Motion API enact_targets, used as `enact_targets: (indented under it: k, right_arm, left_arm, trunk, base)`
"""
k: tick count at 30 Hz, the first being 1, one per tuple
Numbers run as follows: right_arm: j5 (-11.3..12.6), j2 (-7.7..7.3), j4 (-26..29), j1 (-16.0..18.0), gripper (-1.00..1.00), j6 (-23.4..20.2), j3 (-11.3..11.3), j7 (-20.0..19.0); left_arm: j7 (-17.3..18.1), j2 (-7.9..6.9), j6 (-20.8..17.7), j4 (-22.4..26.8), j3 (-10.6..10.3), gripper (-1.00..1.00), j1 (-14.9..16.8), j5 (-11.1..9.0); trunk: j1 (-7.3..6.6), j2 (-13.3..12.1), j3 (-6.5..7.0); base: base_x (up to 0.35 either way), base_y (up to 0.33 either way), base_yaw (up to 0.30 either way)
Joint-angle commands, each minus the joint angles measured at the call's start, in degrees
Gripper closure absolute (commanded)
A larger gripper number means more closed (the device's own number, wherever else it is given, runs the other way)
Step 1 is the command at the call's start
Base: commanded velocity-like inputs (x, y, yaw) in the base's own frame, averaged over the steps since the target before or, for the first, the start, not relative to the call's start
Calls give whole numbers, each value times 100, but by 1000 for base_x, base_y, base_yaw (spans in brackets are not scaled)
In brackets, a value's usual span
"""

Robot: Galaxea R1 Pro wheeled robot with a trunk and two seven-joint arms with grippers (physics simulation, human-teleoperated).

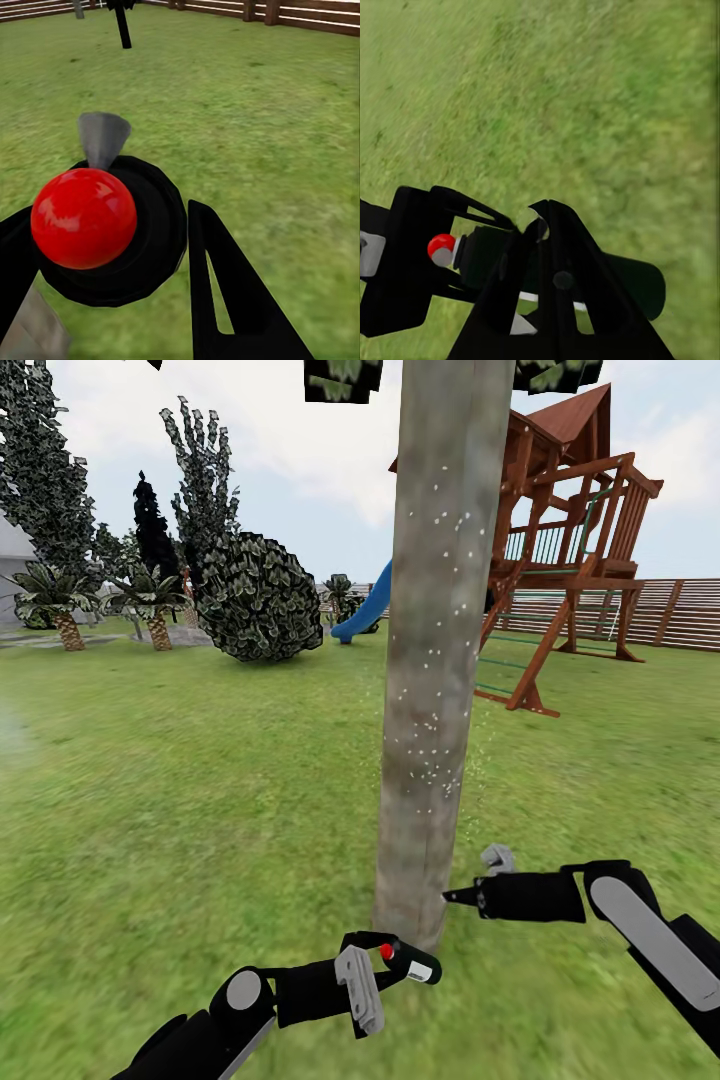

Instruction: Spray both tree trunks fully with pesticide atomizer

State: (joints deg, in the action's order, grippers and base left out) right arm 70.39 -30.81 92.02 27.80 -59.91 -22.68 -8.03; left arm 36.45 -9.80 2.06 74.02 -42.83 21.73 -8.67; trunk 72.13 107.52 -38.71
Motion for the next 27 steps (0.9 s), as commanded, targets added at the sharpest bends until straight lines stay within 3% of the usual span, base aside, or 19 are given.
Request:
enact_targets:
  k: [1,22,24,27]
  right_arm:
    - [-58,-4,0,8,100,-9,3,-59]
    - [-112,-3,-3,9,100,-9,32,29]
    - [-188,30,-7,6,100,-9,157,370]
    - [-233,79,-9,-1,100,-9,297,1589]
  left_arm:
    - [-15,-4,21,-1,-13,100,7,-22]
    - [-18,1,17,1,-14,100,7,-26]
    - [-27,-11,-12,29,-10,100,7,-28]
    - [-23,-50,-154,61,39,100,7,-52]
  trunk:
    - [-1,3,-6]
    - [-1,3,-6]
    - [-1,3,-6]
    - [-1,3,-6]
  base:
    - [0,0,0]
    - [0,0,0]
    - [0,0,0]
    - [0,0,0]
